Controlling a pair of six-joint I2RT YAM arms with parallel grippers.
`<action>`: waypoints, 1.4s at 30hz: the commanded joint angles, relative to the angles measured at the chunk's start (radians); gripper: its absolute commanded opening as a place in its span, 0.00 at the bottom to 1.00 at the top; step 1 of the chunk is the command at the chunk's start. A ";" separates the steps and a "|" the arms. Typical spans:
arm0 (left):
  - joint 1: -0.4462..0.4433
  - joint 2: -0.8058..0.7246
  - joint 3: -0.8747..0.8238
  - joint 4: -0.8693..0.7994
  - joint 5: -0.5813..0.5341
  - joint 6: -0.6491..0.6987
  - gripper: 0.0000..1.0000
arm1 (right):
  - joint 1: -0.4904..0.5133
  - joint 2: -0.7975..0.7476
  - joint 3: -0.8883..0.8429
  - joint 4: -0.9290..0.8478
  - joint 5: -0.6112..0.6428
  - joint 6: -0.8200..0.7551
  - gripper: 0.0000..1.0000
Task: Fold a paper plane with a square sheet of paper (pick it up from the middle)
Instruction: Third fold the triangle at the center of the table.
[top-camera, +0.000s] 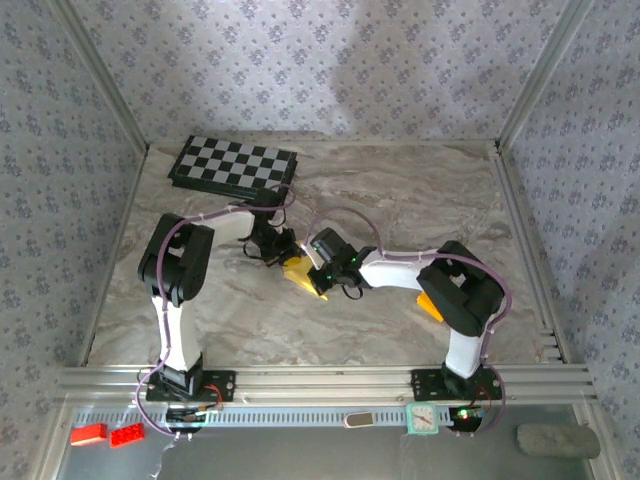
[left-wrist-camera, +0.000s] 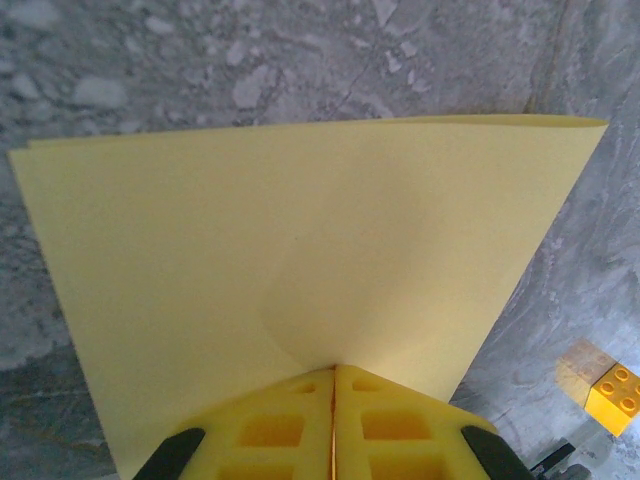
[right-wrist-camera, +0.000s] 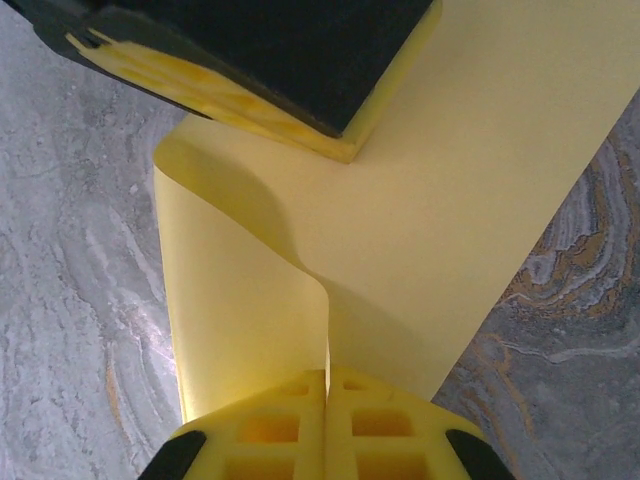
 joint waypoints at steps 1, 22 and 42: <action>-0.016 0.051 -0.009 -0.036 -0.041 0.017 0.08 | -0.008 0.021 0.025 -0.030 0.013 0.016 0.00; -0.015 0.032 0.005 -0.038 -0.041 0.010 0.09 | -0.008 0.043 0.034 -0.068 -0.012 0.018 0.00; 0.067 -0.343 -0.282 0.280 0.020 -0.288 0.22 | -0.015 0.077 0.074 -0.117 -0.061 0.044 0.00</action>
